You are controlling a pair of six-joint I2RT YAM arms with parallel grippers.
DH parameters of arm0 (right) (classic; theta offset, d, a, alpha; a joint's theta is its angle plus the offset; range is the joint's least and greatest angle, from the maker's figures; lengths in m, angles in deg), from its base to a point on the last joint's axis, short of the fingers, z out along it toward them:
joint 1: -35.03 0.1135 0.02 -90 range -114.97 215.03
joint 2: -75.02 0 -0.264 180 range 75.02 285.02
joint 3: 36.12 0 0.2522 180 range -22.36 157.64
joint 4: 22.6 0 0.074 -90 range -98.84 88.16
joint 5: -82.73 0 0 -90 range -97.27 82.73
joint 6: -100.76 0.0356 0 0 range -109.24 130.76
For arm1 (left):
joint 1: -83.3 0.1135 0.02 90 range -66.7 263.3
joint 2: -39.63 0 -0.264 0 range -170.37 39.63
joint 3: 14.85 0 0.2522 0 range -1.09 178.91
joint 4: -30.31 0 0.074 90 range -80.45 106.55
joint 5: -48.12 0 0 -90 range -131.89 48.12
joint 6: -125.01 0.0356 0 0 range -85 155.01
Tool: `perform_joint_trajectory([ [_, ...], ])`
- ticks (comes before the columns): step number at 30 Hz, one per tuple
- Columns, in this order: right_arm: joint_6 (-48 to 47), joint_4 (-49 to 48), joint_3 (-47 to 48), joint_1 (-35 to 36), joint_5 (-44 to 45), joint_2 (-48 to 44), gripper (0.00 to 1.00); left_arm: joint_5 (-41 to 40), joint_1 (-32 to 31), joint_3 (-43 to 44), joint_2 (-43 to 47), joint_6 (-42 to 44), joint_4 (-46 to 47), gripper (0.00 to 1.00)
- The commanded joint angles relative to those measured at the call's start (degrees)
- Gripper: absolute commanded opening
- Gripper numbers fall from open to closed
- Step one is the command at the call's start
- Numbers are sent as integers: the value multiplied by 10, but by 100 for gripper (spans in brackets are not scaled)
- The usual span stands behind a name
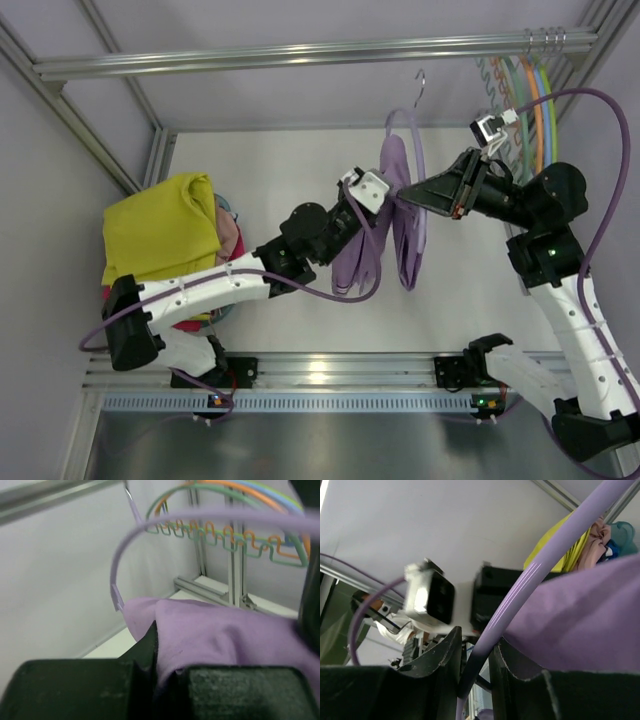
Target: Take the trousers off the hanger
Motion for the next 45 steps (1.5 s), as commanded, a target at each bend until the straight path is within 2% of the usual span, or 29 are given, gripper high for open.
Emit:
perform_joint_trajectory([
  [1,-54,-32,-21,-6,1,-13,0,19,14,85,60,-32,28,0],
  [10,-110,-7,-65,-7,-1,-21,0,15,19,224,46,-24,1,0],
  [14,-153,40,-74,-6,-7,-36,0,0,33,318,28,-23,-14,0],
  [20,-229,136,-92,-6,-5,-77,0,0,44,384,20,21,-14,0],
  [24,-277,196,-103,-7,1,-97,0,8,70,382,41,39,-15,0],
  [31,-320,237,-94,-7,4,-104,0,16,175,339,107,13,-29,0],
  [39,-344,250,-76,-8,3,-84,0,15,340,260,235,-44,-97,0],
  [43,-347,246,-69,-7,4,-73,0,13,423,219,308,-43,-140,0],
  [45,-350,248,-58,-7,7,-68,0,8,446,196,338,-16,-157,0],
])
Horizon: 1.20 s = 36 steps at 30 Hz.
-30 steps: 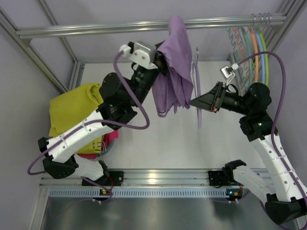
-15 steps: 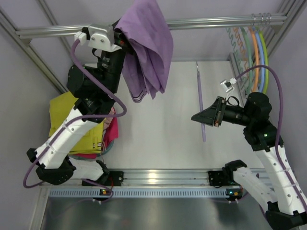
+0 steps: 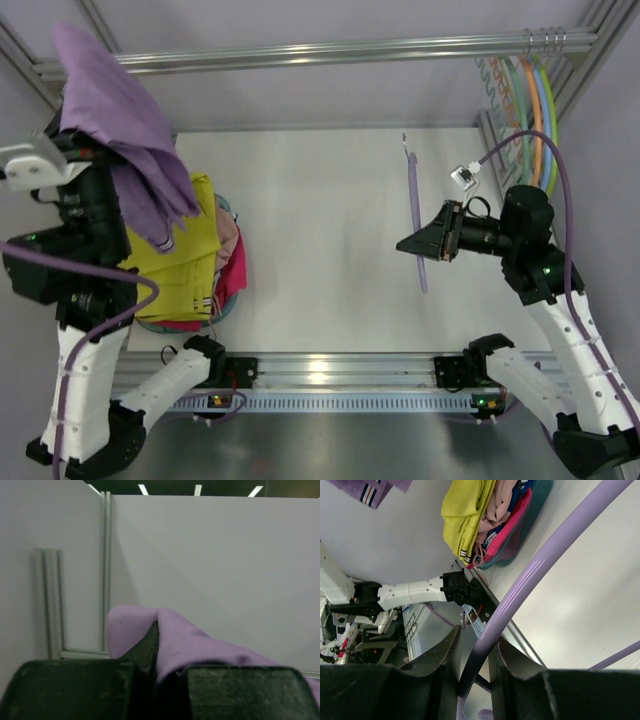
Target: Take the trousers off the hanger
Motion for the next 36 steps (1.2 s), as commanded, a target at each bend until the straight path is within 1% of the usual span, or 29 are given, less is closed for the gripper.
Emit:
perform_joint_trajectory([
  [1,-30,-22,50,-4,2,3,0,1,45,-15,77,26,-3,0],
  [2,-32,-17,58,-5,2,7,0,-4,52,-26,92,56,-14,0],
  [6,-44,-2,77,-4,5,12,0,-38,82,-45,180,129,-88,0],
  [7,-49,3,81,-5,5,14,0,-43,94,-50,193,143,-129,0],
  [9,-52,9,89,-5,7,17,0,-59,106,-58,234,168,-159,0],
  [10,-53,10,89,-4,7,18,0,-63,116,-66,248,173,-190,0],
  [14,-57,5,93,-5,6,26,0,-73,151,-104,303,191,-248,0],
  [15,-58,5,93,-4,5,27,0,-74,160,-116,321,195,-250,0],
  [17,-59,6,91,-5,5,29,0,-78,162,-151,330,211,-250,0],
  [19,-59,8,90,-5,4,30,0,-86,162,-183,324,222,-249,0],
  [22,-59,10,91,-5,5,31,0,-83,162,-228,286,229,-231,0],
  [23,-59,10,92,-4,6,31,0,-86,162,-243,260,229,-191,0],
  [25,-54,8,94,-4,7,33,0,-92,162,-282,225,222,-147,0],
  [26,-53,8,95,-5,7,35,0,-89,162,-292,180,221,-132,0],
  [27,-51,7,95,-4,8,36,0,-89,162,-300,152,217,-117,0],
  [28,-49,7,98,-5,9,38,0,-101,162,-298,121,190,-116,0],
  [29,-48,8,101,-5,9,40,0,-111,162,-296,57,178,-116,0],
  [31,-48,19,111,-6,13,40,0,-121,162,-291,-3,146,-116,6],
  [32,-51,26,115,-8,16,40,0,-120,162,-291,-49,137,-116,19],
  [33,-55,33,119,-8,17,40,0,-116,162,-291,-69,127,-116,24],
  [34,-57,45,126,-10,17,39,0,-109,162,-286,-86,100,-149,30],
  [35,-58,50,130,-12,14,38,0,-110,162,-283,-114,87,-162,38],
  [36,-58,58,132,-14,11,36,0,-110,162,-277,-124,70,-179,50],
])
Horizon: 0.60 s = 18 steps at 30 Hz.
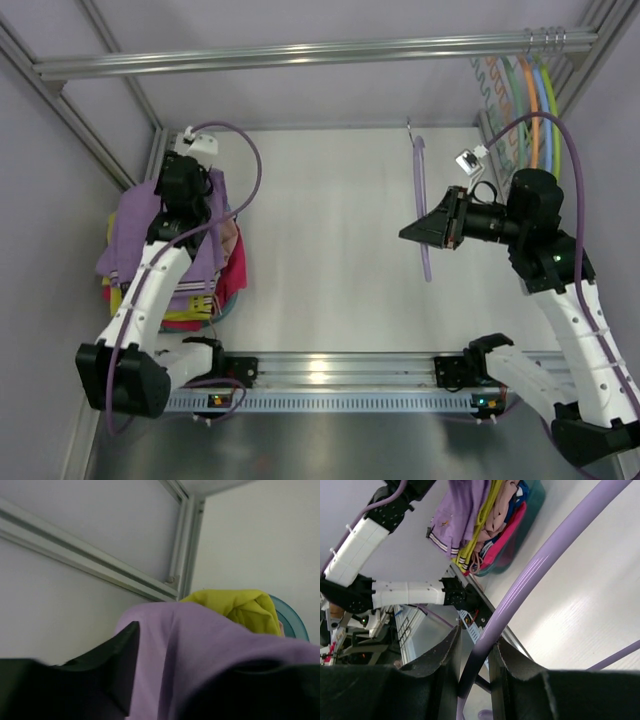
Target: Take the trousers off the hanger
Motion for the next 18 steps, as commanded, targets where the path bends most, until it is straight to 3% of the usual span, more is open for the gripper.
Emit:
perform_joint_trajectory([
  [1,-21,14,48,-13,-9,-16,0,-9,2,17,-18,-99,-29,56],
  [2,-18,23,49,-20,-14,-18,0,5,2,16,-18,-111,-44,61],
  [4,-9,43,52,-31,-37,-21,0,22,2,8,-2,-137,-67,87],
  [6,11,48,56,-51,-57,-23,0,57,2,8,16,-145,-98,98],
  [13,83,59,132,-109,-103,-15,0,231,2,86,145,-176,-154,98],
  [18,178,-1,193,-154,-139,22,0,316,2,157,162,-223,-186,98],
])
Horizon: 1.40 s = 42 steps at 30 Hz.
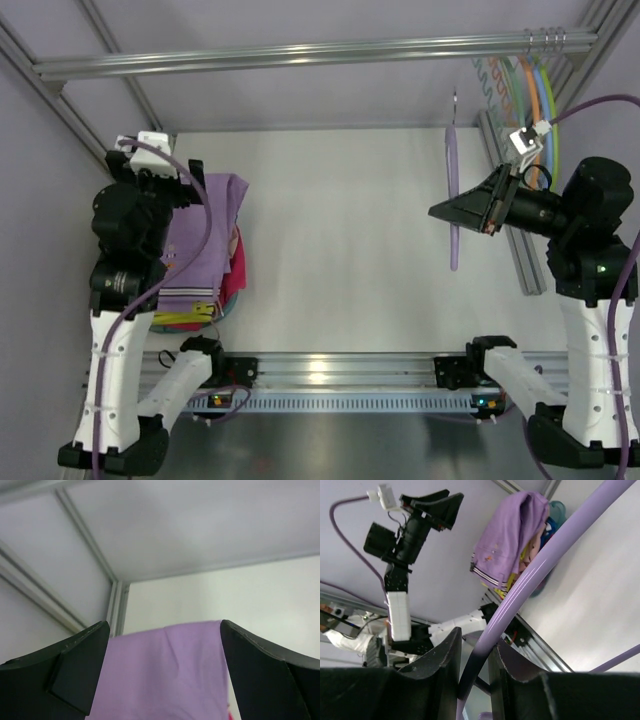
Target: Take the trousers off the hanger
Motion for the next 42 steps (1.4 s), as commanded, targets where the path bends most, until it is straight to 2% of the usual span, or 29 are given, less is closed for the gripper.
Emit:
perform_joint_trajectory([
  [1,76,-82,63,-20,-46,28,0,110,1,35,13,-52,-20,98],
  [7,205,-227,120,-66,-86,108,0,178,1,57,12,-87,-19,98],
  [12,267,-328,134,-86,-108,163,0,172,1,62,9,-96,-19,98],
  [23,318,-389,203,-110,-117,219,0,163,1,42,24,-85,-19,98],
  [31,330,-391,166,-136,-125,225,0,155,1,42,19,-83,-19,98],
  [35,350,-438,130,-161,-138,227,0,155,1,38,19,-83,-19,98],
  [42,344,-443,102,-178,-150,239,0,153,1,39,18,-85,-19,98],
])
